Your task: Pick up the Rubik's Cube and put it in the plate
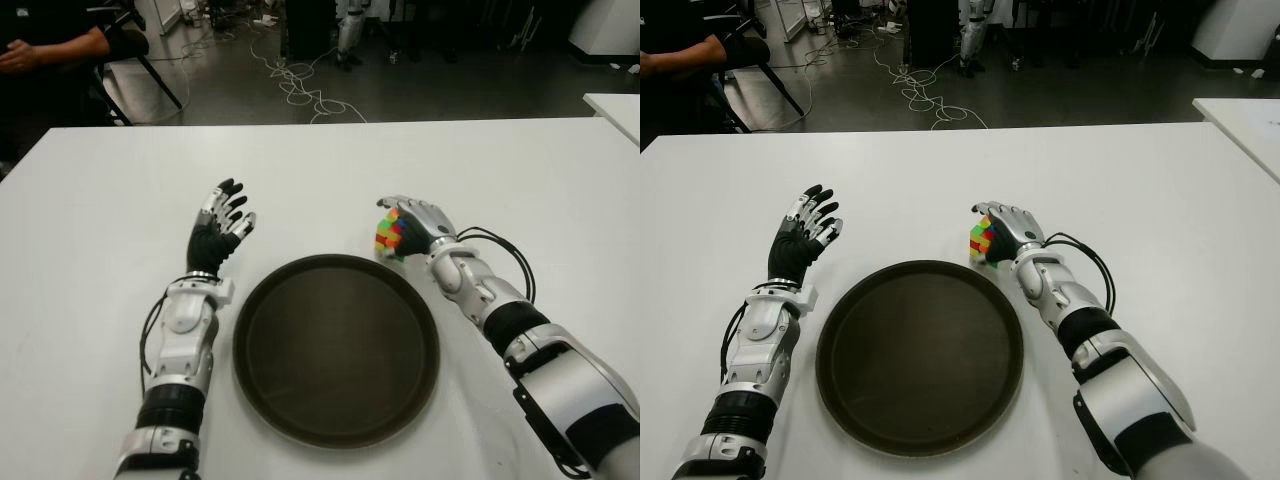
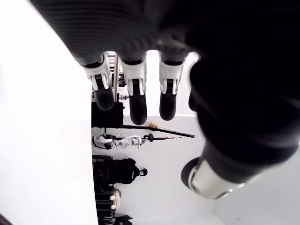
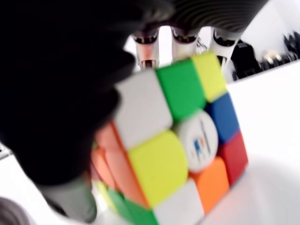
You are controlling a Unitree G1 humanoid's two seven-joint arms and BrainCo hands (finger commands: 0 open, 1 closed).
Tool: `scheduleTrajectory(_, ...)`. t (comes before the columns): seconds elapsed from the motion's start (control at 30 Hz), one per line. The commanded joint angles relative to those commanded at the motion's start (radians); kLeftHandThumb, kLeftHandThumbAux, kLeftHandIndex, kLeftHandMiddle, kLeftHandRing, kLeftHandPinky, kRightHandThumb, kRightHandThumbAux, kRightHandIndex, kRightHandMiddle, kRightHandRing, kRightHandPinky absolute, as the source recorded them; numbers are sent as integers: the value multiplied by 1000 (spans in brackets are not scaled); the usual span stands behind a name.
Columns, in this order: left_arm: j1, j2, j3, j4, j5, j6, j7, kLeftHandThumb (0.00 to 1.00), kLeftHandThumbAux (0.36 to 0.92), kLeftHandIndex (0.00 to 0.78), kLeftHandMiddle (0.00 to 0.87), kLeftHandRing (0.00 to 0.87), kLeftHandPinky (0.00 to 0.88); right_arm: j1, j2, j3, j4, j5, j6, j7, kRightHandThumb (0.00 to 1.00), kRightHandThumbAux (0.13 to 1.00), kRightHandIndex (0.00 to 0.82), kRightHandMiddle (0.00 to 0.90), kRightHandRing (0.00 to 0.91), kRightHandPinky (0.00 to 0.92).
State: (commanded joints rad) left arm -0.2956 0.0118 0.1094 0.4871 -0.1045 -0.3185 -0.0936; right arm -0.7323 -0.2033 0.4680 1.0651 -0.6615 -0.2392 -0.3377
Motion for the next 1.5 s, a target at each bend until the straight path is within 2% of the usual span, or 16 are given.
scheduleTrajectory(0.07,2,-1,0,-3,1,2,3,0,817,110,148,116,73,2,1,-4,-1,5,-7,-4,651,750,390,457,469,571)
scheduleTrajectory(0.1,2,-1,0,-4,1,2,4,0,814,112,148,116,70,2,1,-5,-1,7,-9,-5,719,728,402,464,513,615)
scheduleTrajectory(0.2,3,-5,2,-6,1,1,10,0,807,114,151,117,75,3,3,-10,3,13,-17,-11,802,700,417,475,611,686)
scheduleTrajectory(0.43,5,-4,0,-8,1,1,10,0,813,105,150,113,71,2,5,-13,6,15,-17,-13,842,686,423,482,683,728)
scheduleTrajectory(1.5,1,2,6,9,2,-2,9,0,814,104,145,110,72,1,8,-17,8,23,-18,-6,845,685,424,483,694,736)
